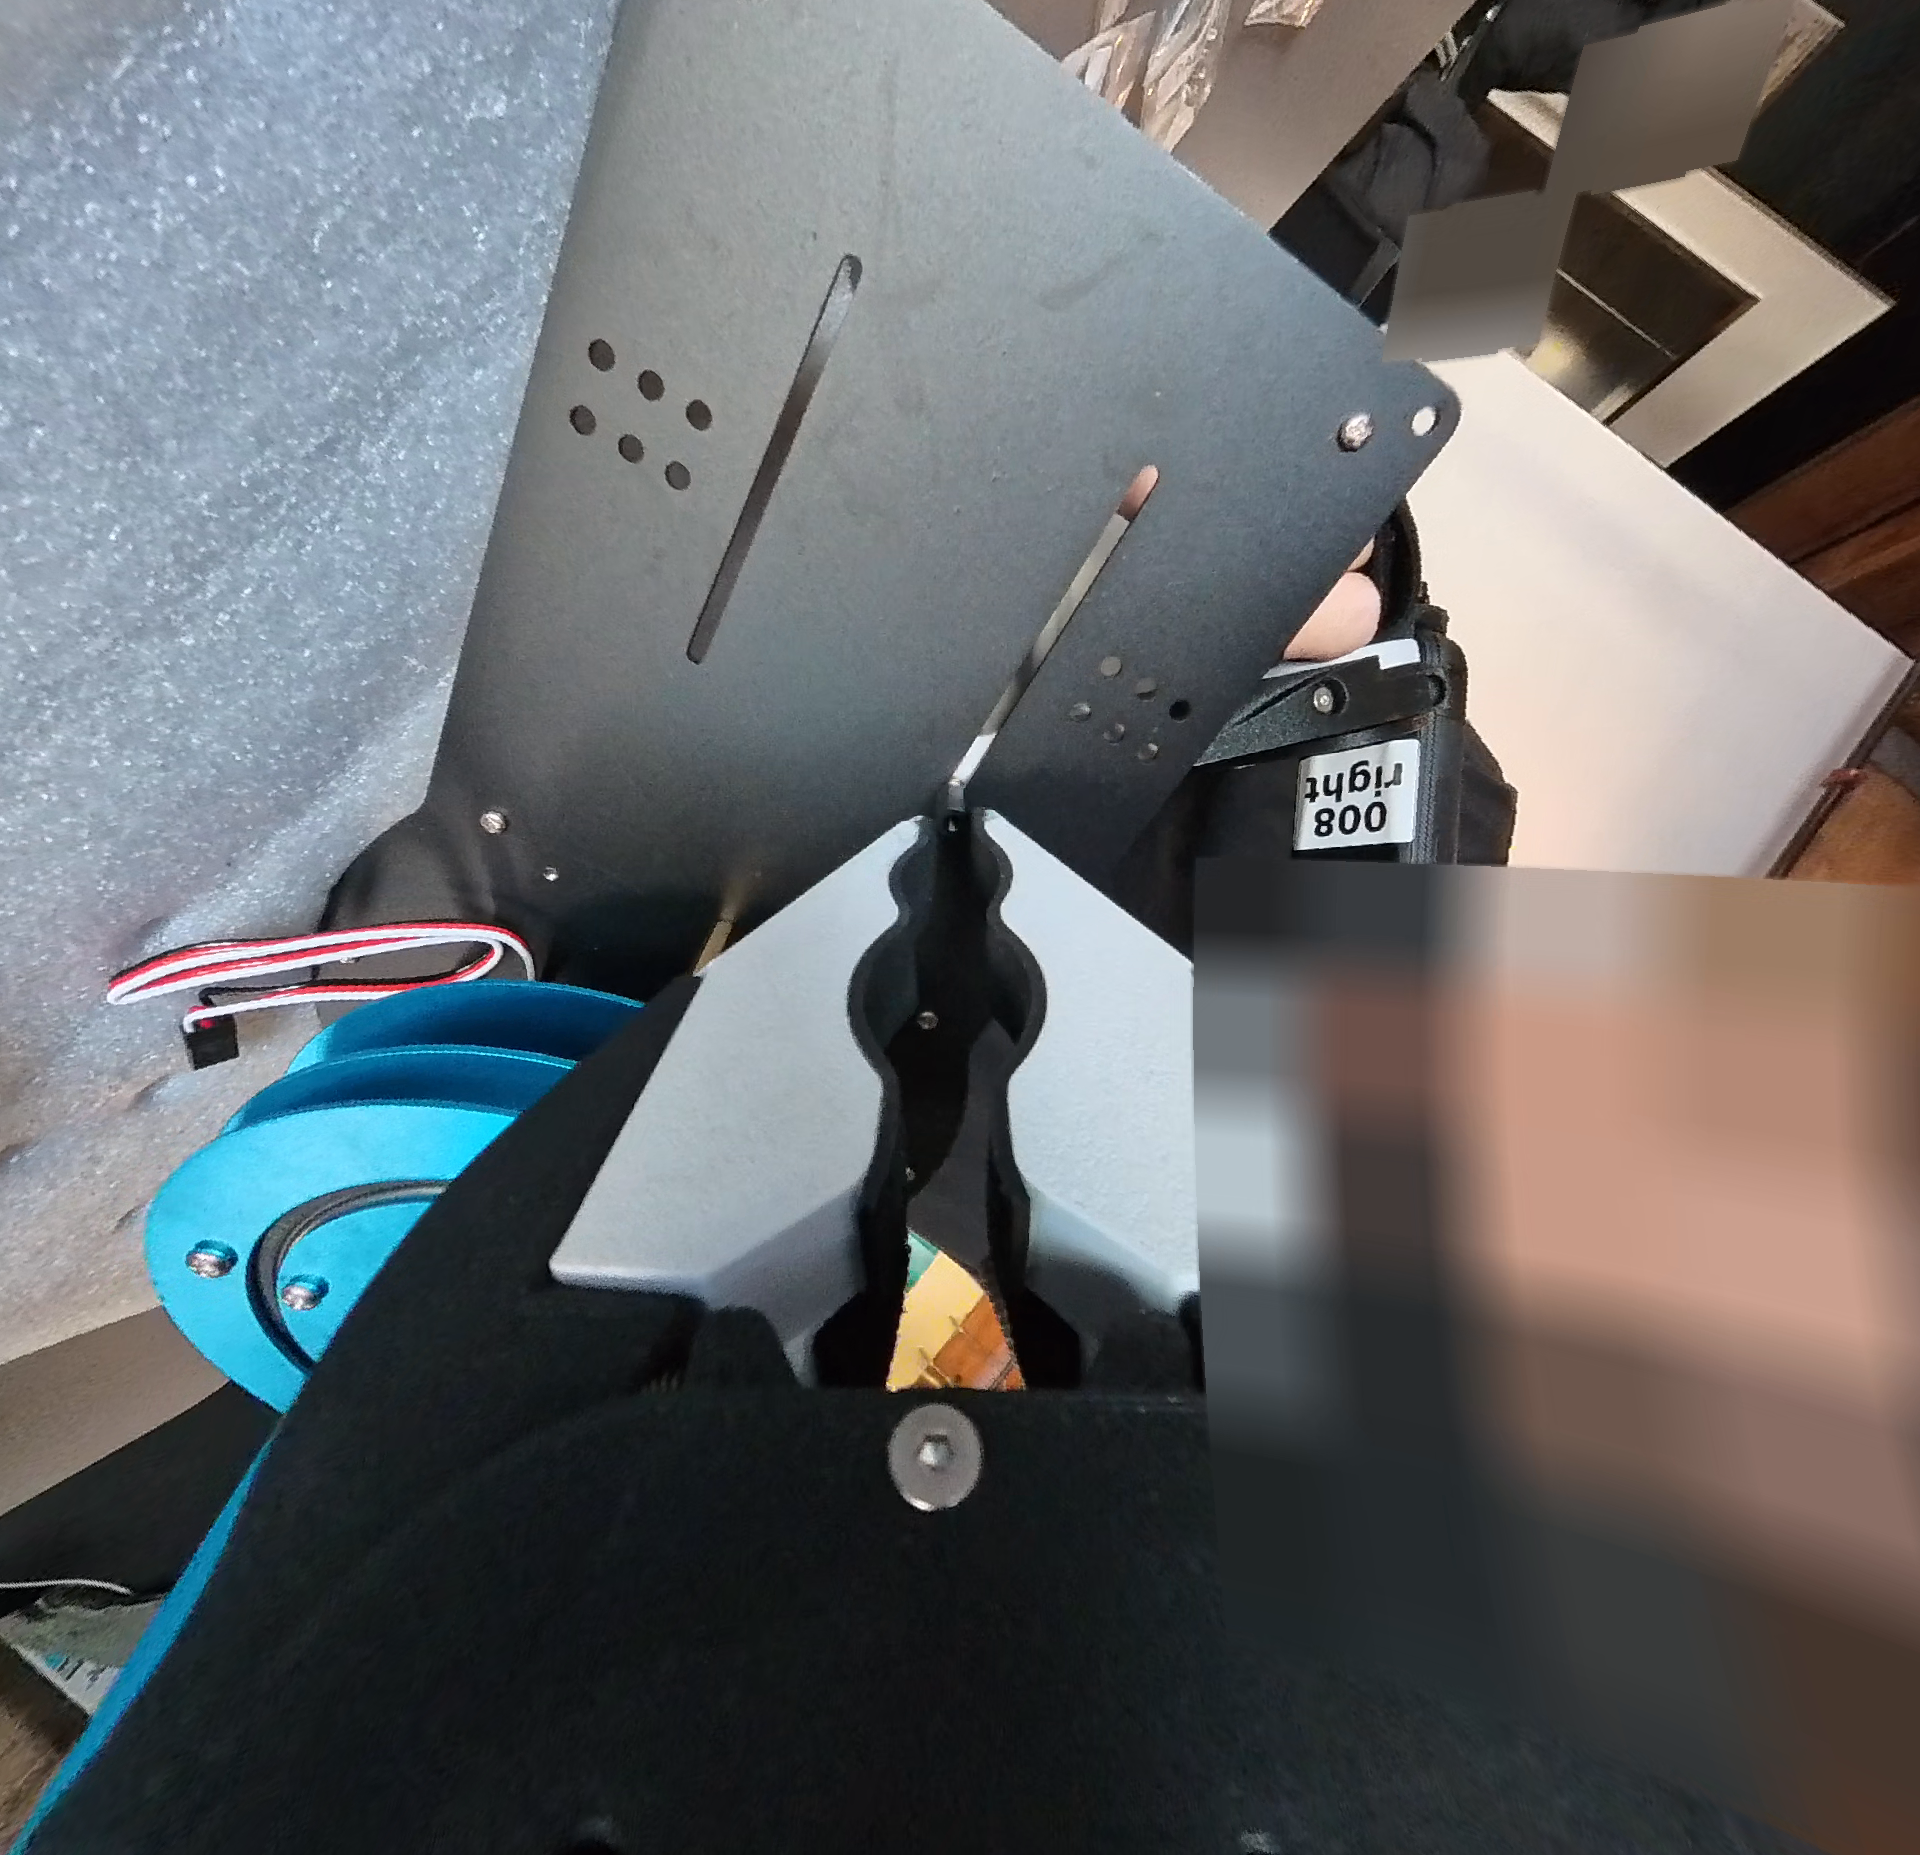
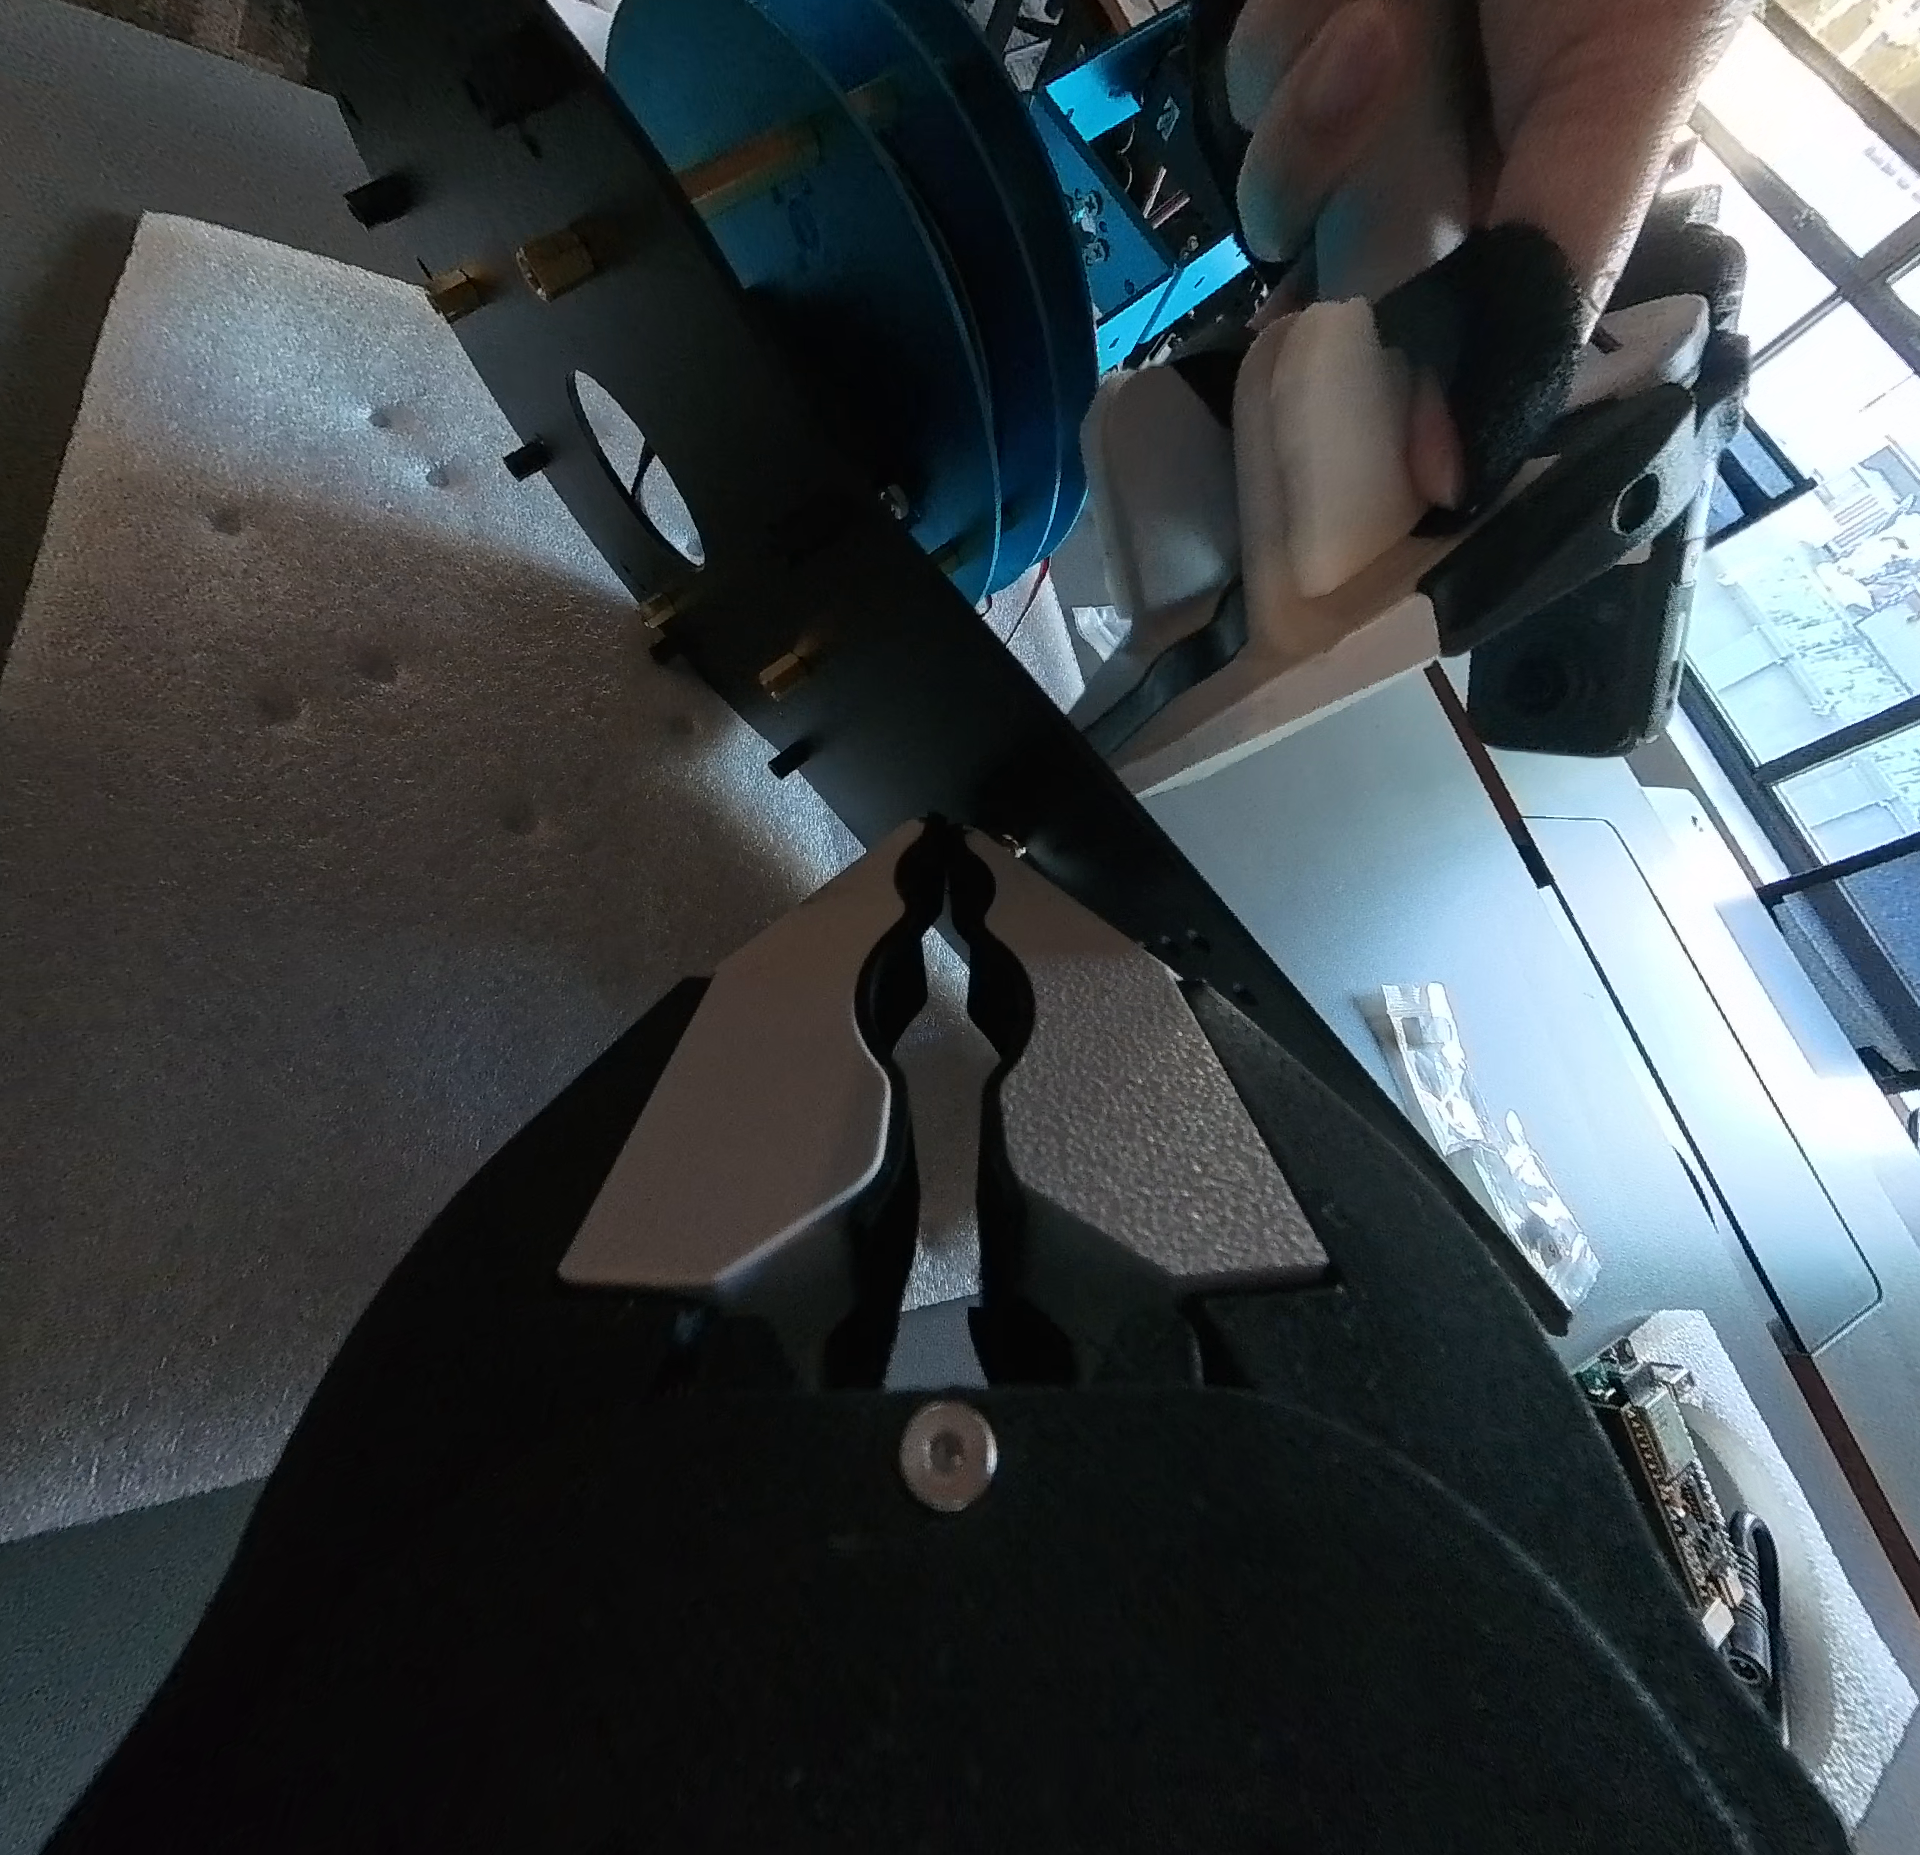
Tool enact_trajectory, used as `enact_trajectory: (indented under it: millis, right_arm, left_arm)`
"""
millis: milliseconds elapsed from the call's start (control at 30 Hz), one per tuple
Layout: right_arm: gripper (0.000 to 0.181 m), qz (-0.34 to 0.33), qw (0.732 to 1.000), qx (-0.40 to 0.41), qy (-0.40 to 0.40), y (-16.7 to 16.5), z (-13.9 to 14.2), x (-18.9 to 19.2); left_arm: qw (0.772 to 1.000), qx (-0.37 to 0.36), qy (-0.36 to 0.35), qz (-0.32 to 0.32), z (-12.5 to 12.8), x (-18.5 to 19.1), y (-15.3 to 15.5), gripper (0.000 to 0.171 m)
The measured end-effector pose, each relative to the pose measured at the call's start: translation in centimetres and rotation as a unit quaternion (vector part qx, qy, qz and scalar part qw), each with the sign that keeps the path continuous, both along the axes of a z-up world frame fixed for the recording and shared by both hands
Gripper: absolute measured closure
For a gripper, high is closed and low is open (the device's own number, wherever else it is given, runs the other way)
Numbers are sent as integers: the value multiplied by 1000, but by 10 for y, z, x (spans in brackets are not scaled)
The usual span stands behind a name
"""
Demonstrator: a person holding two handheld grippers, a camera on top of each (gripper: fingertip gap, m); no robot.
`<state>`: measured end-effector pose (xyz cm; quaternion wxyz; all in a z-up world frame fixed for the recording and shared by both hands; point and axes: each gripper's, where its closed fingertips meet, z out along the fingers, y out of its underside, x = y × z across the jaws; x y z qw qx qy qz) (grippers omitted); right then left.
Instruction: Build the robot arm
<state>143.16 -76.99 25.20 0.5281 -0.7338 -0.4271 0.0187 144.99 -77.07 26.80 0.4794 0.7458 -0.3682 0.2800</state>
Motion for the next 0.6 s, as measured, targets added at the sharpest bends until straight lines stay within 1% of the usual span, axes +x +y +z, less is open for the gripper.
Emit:
enact_trajectory:
  millis: [400, 533, 600]
  right_arm:
    - [181, 1, 1000, -1, 1, 0, 0, 0]
    - [181, 1, 1000, 0, 0, 0, 0, 0]
    - [181, 1, 1000, 0, 0, 0, 0, 0]
  left_arm:
    - [998, -8, -26, -52, 2, -6, -5, 166]
    - [998, 1, -34, -58, 1, -5, -2, 166]
    - [999, -8, -28, -40, 3, -2, -2, 160]
